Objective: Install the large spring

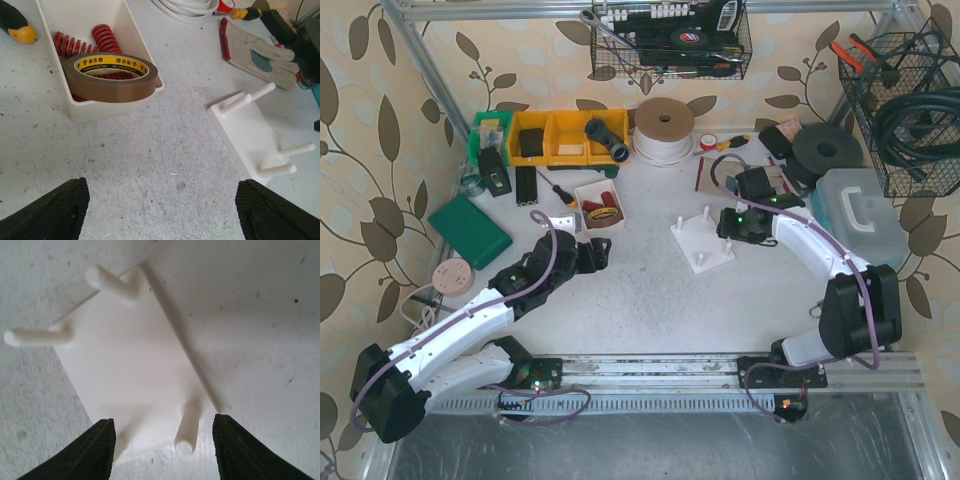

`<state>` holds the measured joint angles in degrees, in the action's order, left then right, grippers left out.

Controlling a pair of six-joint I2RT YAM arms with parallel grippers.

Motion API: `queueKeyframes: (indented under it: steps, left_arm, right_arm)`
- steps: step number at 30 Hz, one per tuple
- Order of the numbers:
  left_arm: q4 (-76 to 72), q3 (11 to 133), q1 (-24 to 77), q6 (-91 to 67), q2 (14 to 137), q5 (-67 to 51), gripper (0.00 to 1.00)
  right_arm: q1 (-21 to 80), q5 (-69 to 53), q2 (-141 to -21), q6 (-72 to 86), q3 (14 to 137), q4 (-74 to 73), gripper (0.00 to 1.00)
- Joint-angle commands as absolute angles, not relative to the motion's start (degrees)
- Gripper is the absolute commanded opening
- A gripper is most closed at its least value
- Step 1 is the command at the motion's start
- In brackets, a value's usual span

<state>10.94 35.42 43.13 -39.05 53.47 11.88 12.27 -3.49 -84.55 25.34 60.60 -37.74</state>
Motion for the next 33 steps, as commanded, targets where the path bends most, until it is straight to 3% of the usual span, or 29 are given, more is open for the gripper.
queueKeyframes:
  steps: [1, 5, 10, 16, 25, 30, 33]
  left_arm:
    - [10.1, 34.7, 43.2, -40.4, 51.0, 13.6, 0.83]
    - [10.9, 34.3, 43.2, -40.9, 49.6, 13.8, 0.83]
    - [11.7, 33.1, 43.2, -41.6, 46.8, 14.4, 0.83]
    - [11.7, 32.4, 43.2, -42.1, 45.9, 14.9, 0.83]
    - [11.4, 32.8, 43.2, -41.7, 46.7, 14.7, 0.83]
    - [11.3, 32.7, 43.2, -41.7, 46.6, 14.8, 0.83]
    - [11.3, 32.7, 43.2, -41.7, 46.5, 14.8, 0.83]
  right_arm:
    - [14.7, 2.5, -81.5, 25.1, 58.5, -43.8, 0.56]
    - [15.7, 3.5, -82.9, 25.1, 59.2, -44.1, 0.63]
    - [16.9, 4.6, -86.3, 24.9, 61.4, -44.3, 0.63]
    - [18.4, 5.3, -89.3, 25.3, 62.7, -44.0, 0.58]
    - [19.3, 8.6, -91.2, 26.0, 64.6, -45.3, 0.41]
    - [19.5, 9.7, -92.0, 26.7, 65.0, -46.4, 0.39]
    - [19.8, 10.1, -92.1, 26.8, 64.7, -46.7, 0.31]
